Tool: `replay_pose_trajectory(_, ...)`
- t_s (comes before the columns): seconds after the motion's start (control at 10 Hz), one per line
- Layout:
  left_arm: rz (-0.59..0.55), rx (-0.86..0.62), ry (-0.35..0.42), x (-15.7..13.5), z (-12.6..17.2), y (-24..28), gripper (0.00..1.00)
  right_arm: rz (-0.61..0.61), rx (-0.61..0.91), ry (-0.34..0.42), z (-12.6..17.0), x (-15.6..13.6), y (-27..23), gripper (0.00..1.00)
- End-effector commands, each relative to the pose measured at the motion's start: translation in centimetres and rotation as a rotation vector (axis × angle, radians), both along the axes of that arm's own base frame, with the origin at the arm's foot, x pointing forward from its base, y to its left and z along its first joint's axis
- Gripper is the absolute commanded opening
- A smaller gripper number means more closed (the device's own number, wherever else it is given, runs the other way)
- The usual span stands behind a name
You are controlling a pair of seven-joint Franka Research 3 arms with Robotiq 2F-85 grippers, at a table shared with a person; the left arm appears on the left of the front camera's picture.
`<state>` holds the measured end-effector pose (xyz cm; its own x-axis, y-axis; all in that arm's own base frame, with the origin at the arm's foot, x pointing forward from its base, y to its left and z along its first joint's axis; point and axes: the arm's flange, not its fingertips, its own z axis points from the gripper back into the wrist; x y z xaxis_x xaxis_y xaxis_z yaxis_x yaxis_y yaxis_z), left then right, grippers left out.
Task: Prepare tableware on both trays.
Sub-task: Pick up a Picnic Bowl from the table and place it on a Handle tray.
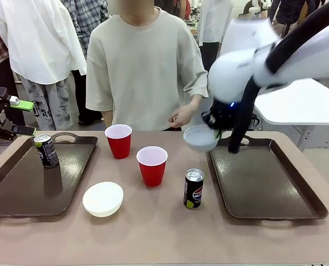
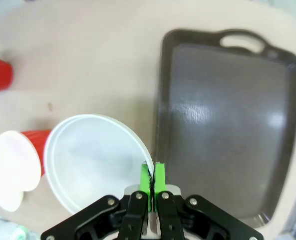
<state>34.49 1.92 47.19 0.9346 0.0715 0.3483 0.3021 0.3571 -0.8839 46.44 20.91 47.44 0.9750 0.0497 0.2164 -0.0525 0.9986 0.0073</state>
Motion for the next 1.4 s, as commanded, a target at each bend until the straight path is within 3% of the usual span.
replay_pose_trajectory(0.0,0.002,-0.019,-0.005,0.0,0.1,0.0,1.0,-0.011,0.053,0.006,3.0,-1.3,-2.0,0.0)
replay_pose_trajectory(0.1,0.002,-0.019,-0.005,0.0,0.1,0.0,1.0,-0.071,0.058,0.047,3.3,-1.3,-2.4,0.0)
replay_pose_trajectory(0.2,0.002,-0.019,-0.005,0.0,0.1,0.0,1.0,-0.013,0.012,-0.009,3.0,-1.3,-1.1,0.0)
replay_pose_trajectory(0.3,0.002,-0.019,-0.005,0.0,0.1,0.0,1.0,-0.013,0.012,-0.009,3.0,-1.3,-1.1,0.0)
replay_pose_trajectory(0.4,0.002,-0.019,-0.005,0.0,0.1,0.0,1.0,-0.042,0.028,0.004,4.6,-2.1,-2.1,0.04)
replay_pose_trajectory(0.9,0.002,-0.019,-0.005,0.0,0.1,0.0,1.0,-0.09,0.049,0.048,5.3,-6.0,-8.0,0.04)
replay_pose_trajectory(1.0,0.002,-0.019,-0.005,0.0,0.1,0.0,1.0,0.037,0.059,0.132,4.6,-10.7,-7.3,0.04)
replay_pose_trajectory(1.1,0.002,-0.019,-0.005,0.0,0.1,0.0,1.0,0.105,-0.025,0.084,4.7,-16.0,-7.0,0.04)
replay_pose_trajectory(1.3,0.002,-0.019,-0.005,0.0,0.1,0.0,1.0,-0.016,-0.011,-0.003,5.4,-18.1,-9.6,0.04)
